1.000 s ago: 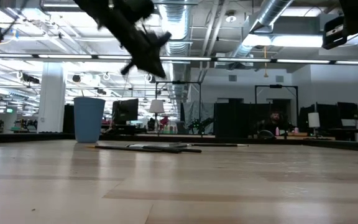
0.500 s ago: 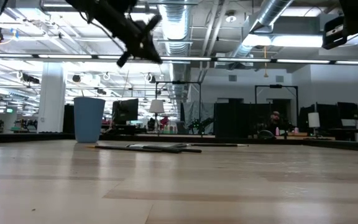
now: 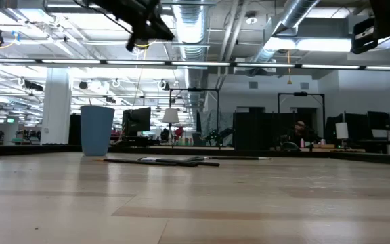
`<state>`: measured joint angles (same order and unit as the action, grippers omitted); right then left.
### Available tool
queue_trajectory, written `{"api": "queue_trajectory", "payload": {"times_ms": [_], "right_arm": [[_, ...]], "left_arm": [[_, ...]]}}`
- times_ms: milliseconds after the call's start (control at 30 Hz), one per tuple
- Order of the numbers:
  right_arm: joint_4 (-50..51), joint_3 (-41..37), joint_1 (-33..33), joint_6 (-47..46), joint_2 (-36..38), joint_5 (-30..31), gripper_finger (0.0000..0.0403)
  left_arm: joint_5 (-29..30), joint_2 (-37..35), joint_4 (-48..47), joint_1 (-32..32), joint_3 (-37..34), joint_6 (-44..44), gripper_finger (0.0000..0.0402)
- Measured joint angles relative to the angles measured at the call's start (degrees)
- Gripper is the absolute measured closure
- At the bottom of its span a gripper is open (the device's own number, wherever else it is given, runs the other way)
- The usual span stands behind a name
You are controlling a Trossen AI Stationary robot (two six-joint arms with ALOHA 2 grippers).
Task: Pick & Place Paint Supplies
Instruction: Put the silver paint brush into the blue cup
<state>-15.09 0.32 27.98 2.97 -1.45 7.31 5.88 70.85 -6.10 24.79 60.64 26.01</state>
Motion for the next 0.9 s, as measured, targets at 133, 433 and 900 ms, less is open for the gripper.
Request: {"api": "queue_trajectory", "payload": {"times_ms": [133,433,900], "right_arm": [[0.0,0.0,0.0,0.0,0.0,0.0,0.0311],[0.0,0.0,0.0,0.0,0.0,0.0,0.0311],[0.0,0.0,0.0,0.0,0.0,0.0,0.0311]], "left_arm": [[-1.1,7.8,0.3,-1.2,0.0,-0.7,0.0327],[-2.2,28.4,0.9,-2.1,3.8,-0.5,0.0235],[1.6,46.0,-7.5,-3.2,15.6,0.2,0.0238]]}}
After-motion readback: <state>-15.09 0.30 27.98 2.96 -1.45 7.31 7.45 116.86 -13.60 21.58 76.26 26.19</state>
